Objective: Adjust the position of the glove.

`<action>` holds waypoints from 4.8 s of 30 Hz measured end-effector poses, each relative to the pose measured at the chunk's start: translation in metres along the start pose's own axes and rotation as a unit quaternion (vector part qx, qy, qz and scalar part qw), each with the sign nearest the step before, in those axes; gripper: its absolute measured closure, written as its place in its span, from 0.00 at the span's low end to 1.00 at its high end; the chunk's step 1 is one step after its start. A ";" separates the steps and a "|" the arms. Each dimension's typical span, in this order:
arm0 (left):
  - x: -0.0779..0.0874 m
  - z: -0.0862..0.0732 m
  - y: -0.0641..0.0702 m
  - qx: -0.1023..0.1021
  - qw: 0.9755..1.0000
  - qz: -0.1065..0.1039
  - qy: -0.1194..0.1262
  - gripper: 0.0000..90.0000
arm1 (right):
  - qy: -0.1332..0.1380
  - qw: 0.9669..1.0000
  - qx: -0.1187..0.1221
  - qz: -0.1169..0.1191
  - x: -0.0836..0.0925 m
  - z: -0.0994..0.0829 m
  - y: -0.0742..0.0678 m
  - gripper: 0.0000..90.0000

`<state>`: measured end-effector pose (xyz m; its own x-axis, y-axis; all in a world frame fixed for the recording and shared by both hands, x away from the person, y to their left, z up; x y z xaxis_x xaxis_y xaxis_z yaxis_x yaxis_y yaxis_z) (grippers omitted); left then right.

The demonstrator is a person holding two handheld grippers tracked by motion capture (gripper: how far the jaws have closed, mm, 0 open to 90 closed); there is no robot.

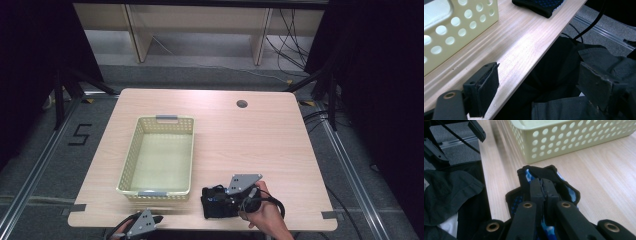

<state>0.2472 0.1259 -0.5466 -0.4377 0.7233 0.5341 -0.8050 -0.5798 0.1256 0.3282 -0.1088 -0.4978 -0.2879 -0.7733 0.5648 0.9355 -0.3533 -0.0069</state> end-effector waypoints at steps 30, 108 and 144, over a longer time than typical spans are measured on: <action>0.002 0.001 -0.001 -0.017 1.000 -0.004 0.000 0.19 | -0.036 0.999 -0.032 0.008 -0.008 -0.029 -0.017 0.85; -0.077 0.047 0.021 0.003 0.999 -0.039 0.005 0.42 | -0.035 0.986 -0.130 -0.095 0.000 -0.064 0.027 0.87; -0.103 0.048 0.031 -0.078 0.997 0.004 -0.015 0.61 | -0.031 0.986 -0.138 -0.086 -0.003 -0.062 0.025 0.87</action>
<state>0.2865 0.0150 -0.5574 -0.4333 0.7064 0.5597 -0.8557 -0.5174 -0.0095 0.3395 -0.1479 -0.5510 -0.4166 -0.6591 0.6261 0.7799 -0.6130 -0.1263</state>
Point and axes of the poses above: each handheld gripper's, and its own axes: x roughly backward along the jaws, z roughly out of its top, y roughly to its right, the point moved 6 cm from there along -x, roughly forward along the jaws, and after that the axes turned 9 degrees about y, right-handed, at the moved point
